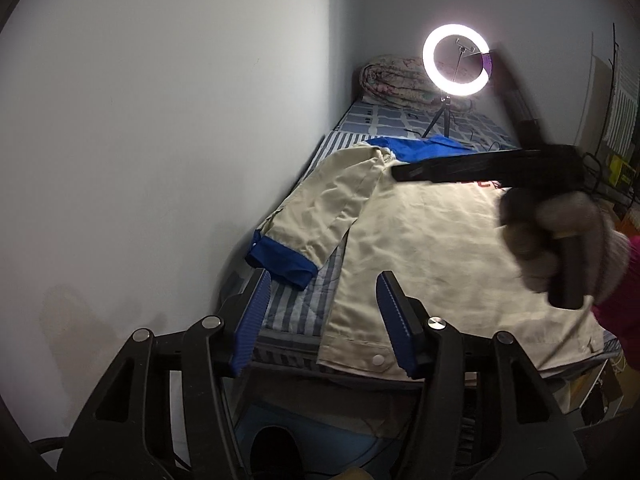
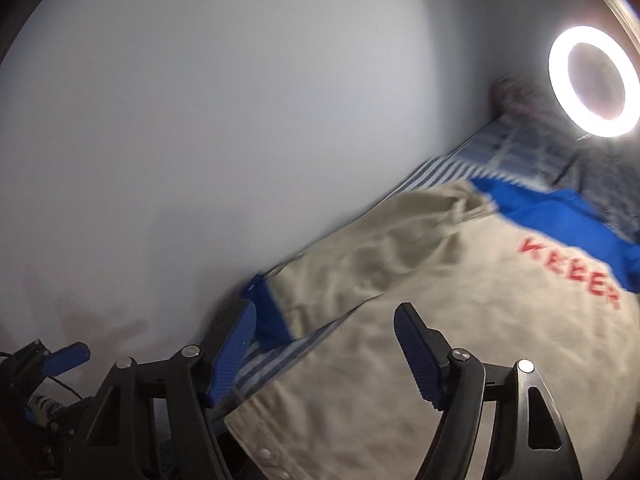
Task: Fold large clothes
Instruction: 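Reach the right gripper to the sleeve by the wall and pinch it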
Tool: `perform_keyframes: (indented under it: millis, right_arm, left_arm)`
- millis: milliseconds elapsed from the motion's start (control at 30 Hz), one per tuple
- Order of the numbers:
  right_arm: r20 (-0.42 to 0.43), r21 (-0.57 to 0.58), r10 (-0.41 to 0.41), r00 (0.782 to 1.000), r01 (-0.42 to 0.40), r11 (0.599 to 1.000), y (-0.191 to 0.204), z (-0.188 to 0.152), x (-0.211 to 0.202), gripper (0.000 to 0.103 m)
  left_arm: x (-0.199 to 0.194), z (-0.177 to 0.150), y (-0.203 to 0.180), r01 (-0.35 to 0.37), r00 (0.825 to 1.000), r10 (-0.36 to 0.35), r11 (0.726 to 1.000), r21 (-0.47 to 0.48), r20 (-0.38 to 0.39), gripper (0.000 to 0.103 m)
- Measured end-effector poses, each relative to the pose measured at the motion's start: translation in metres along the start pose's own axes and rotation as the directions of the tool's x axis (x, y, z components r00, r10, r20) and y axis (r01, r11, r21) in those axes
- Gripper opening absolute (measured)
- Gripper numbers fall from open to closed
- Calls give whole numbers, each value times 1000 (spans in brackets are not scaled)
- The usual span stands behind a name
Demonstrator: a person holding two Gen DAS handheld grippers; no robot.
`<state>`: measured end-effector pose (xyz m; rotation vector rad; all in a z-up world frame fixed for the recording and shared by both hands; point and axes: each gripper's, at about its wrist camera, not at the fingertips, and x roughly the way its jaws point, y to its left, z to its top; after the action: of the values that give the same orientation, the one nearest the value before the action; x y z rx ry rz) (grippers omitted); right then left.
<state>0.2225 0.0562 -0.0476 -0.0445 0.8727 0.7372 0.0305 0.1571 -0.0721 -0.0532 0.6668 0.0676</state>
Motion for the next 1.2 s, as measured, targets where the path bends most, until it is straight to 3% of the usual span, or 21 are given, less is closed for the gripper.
perform_keyframes:
  millis: [133, 367, 533, 667, 800, 933, 967, 1000, 1067, 1200]
  right_arm:
    - [-156, 88, 60, 986, -47, 995, 0, -4, 73, 74]
    - [-298, 340, 142, 944, -33, 940, -34, -30, 174, 72]
    - [-321, 426, 181, 930, -29, 904, -46, -47, 212, 70]
    - [-292, 434, 169, 941, -27, 900, -48, -42, 219, 71]
    - [-295, 421, 178, 939, -39, 906, -42, -38, 223, 65]
    - [-287, 465, 187, 939, -34, 885, -38, -38, 234, 64]
    - [-289, 463, 195, 937, -42, 886, -35, -36, 237, 49]
    - [-296, 461, 210, 932, -53, 886, -31, -37, 243, 25]
    - [-321, 459, 232, 918, -63, 886, -27, -38, 249, 7]
    - [-250, 450, 264, 932, -130, 883, -27, -24, 219, 2]
  left_arm:
    - [7, -6, 10, -3, 1000, 3, 1000, -2, -26, 49]
    - [19, -12, 27, 17, 999, -18, 999, -30, -39, 49]
    - [29, -16, 33, 40, 996, -44, 998, -54, -75, 42]
    - [29, -14, 36, 55, 995, -61, 996, -75, -78, 42]
    - [28, -13, 35, 63, 995, -69, 995, -81, -72, 42]
    - [28, -12, 33, 60, 996, -65, 996, -71, -66, 42]
    - [27, -12, 33, 56, 996, -60, 996, -68, -65, 42]
    - [28, -12, 33, 51, 996, -56, 996, -67, -66, 42]
    - [29, -12, 34, 43, 997, -47, 997, -68, -66, 42]
    - [29, -12, 36, 33, 997, -38, 997, -70, -66, 42]
